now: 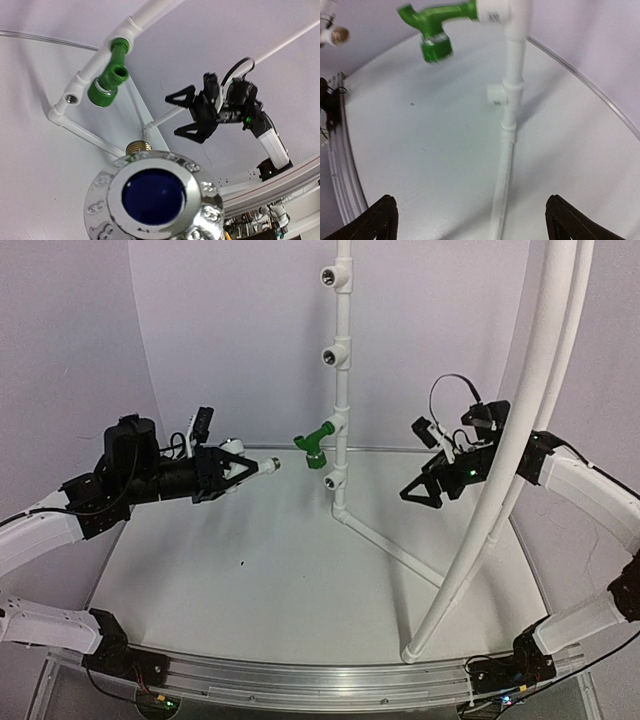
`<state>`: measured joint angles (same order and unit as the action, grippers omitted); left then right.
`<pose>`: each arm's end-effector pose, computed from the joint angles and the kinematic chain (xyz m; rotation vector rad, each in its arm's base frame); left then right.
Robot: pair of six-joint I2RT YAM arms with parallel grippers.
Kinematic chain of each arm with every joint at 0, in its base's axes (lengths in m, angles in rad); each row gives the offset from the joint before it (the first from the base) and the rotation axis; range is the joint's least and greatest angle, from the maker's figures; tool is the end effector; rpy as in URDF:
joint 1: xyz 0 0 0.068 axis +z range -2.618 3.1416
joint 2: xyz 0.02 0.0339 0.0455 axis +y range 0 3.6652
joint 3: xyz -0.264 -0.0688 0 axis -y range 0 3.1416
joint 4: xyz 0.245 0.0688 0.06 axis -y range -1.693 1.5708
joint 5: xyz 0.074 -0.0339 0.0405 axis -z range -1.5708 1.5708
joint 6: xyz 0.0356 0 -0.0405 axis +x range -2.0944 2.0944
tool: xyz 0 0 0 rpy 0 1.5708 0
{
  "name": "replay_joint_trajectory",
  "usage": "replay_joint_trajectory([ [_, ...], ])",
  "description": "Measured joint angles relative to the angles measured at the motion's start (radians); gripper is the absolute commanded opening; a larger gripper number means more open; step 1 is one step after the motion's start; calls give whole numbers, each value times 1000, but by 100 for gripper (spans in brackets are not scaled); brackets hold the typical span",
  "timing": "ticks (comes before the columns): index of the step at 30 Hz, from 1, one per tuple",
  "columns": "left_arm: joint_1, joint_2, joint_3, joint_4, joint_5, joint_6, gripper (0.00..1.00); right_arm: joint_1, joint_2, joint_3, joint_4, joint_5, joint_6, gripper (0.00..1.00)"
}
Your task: Install the water faucets
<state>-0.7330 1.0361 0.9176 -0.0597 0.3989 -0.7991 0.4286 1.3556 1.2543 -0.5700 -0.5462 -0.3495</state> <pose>0.1698 -0.1715 0.3523 0.2649 1.9599 -1.4143 0.2608 0.1395 0.3414 -1.1021 1.9096 0.6532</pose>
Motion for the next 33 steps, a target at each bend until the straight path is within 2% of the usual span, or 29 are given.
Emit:
replay_joint_trajectory([
  [2, 14, -35, -18, -2, -43, -12, 0, -7, 14, -54, -20, 76, -30, 87],
  [6, 32, -94, -29, -16, -144, -26, 0, -8, 124, -83, -53, 192, -45, 84],
  [11, 34, -138, -60, -25, -247, -61, 0, 7, 229, -85, -39, 254, -10, 82],
  [19, 35, -154, -95, -79, -375, -114, 0, 139, 364, -84, 82, 317, 104, 80],
  [22, 36, -173, -137, -76, -410, -148, 0, 151, 428, -79, 114, 344, 148, 78],
  [26, 36, -203, -162, -98, -453, -175, 0, 152, 502, -65, 150, 387, 203, 71],
  [33, 36, -218, -158, -115, -493, -174, 0, 180, 591, 1, 182, 394, 317, 50],
])
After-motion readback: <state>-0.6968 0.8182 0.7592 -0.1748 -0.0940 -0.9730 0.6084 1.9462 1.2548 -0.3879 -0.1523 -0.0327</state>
